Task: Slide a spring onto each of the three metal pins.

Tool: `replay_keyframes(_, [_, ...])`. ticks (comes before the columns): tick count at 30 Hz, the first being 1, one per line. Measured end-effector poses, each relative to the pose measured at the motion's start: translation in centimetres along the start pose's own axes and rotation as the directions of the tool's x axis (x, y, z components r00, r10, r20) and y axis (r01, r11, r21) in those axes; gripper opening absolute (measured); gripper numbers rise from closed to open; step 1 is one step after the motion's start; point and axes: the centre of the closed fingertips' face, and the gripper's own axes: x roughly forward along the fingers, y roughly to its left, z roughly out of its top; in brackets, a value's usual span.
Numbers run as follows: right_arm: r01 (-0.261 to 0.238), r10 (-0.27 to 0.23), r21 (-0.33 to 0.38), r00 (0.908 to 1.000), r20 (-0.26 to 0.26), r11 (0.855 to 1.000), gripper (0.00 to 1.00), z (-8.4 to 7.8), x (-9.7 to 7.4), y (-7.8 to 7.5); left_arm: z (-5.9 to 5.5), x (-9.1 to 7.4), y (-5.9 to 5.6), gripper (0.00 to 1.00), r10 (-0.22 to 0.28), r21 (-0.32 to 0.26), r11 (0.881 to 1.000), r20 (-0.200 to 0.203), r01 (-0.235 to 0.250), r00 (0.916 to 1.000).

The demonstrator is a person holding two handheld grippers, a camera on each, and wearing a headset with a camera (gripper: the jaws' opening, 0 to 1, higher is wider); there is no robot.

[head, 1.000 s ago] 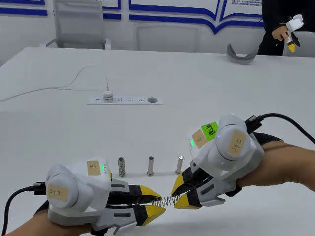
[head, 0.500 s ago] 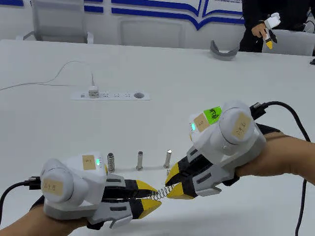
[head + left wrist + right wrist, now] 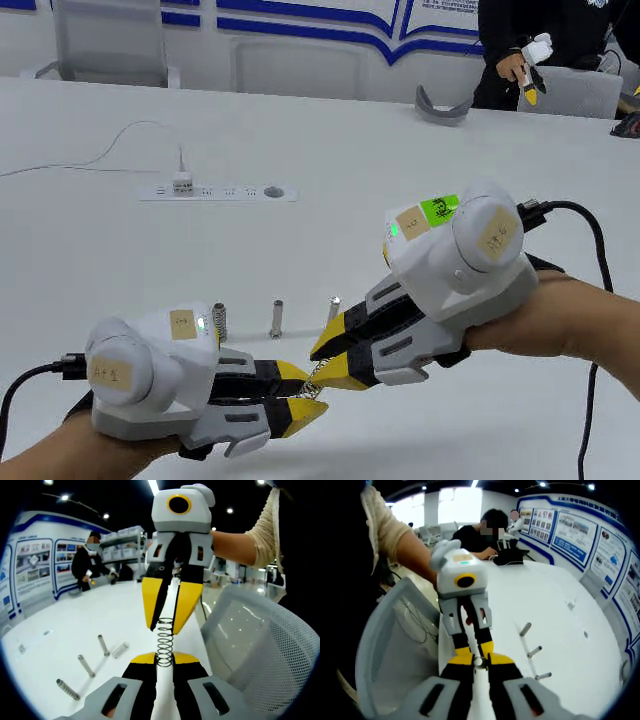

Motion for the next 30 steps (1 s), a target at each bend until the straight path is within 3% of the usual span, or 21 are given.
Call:
replay_keyframes(7, [0.035, -0.035, 0.005, 0.9990, 0.028, 0.999, 0.11, 1.0, 0.4, 0.3, 0.3, -0.3, -0.3, 0.11, -0.001, 0.003, 1.000, 0.008, 0.001, 1.0000])
replay_keyframes(16, [0.079, -0.080, 0.031, 0.9963, 0.032, 0.996, 0.13, 1.0, 0.5, 0.4, 0.2, -0.9, -0.3, 0.10, 0.001, 0.014, 1.000, 0.012, -0.001, 0.9999])
replay_keyframes(21, [0.100, -0.102, 0.051, 0.9944, 0.027, 0.994, 0.17, 0.7, 0.1, 0.0, 0.6, -1.1, 0.3, 0.10, 0.023, 0.007, 1.000, 0.038, -0.023, 0.9990])
replay_keyframes(30, [0.107, -0.111, 0.054, 0.9914, 0.070, 0.993, 0.16, 1.4, -0.1, -1.0, 0.9, -1.6, 1.3, 0.10, 0.079, -0.004, 0.997, 0.042, -0.079, 0.9960])
